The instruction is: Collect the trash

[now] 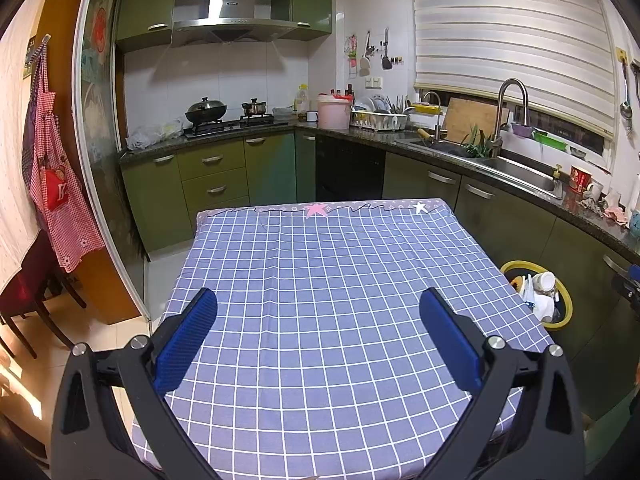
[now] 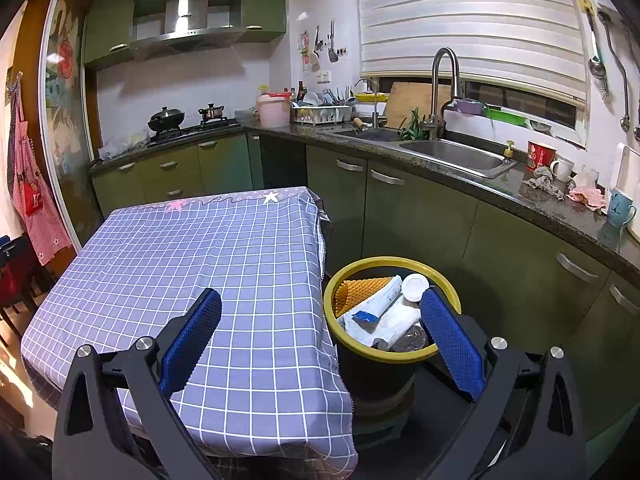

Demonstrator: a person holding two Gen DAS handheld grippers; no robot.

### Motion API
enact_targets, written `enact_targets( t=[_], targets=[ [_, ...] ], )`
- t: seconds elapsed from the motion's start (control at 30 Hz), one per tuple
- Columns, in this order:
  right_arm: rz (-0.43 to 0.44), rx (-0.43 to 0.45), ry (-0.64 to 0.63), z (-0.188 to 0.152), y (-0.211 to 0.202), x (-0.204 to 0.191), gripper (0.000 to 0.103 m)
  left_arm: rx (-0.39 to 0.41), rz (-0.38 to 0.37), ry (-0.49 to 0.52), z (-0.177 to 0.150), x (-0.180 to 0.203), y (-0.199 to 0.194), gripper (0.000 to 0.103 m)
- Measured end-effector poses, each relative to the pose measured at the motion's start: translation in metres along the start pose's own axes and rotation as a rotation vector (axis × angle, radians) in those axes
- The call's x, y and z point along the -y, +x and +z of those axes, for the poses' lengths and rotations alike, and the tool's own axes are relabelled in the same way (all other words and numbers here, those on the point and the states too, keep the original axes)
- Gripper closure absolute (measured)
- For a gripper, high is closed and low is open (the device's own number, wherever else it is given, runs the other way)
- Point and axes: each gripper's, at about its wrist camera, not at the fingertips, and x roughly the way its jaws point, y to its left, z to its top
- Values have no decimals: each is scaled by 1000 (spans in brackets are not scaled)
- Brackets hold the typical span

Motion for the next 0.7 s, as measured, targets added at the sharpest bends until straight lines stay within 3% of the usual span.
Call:
enact_targets(
  t=[0.7],
  targets=[
    [0, -7, -1, -1, 3, 0, 5, -8, 0, 0, 0, -2, 2, 7]
  ],
)
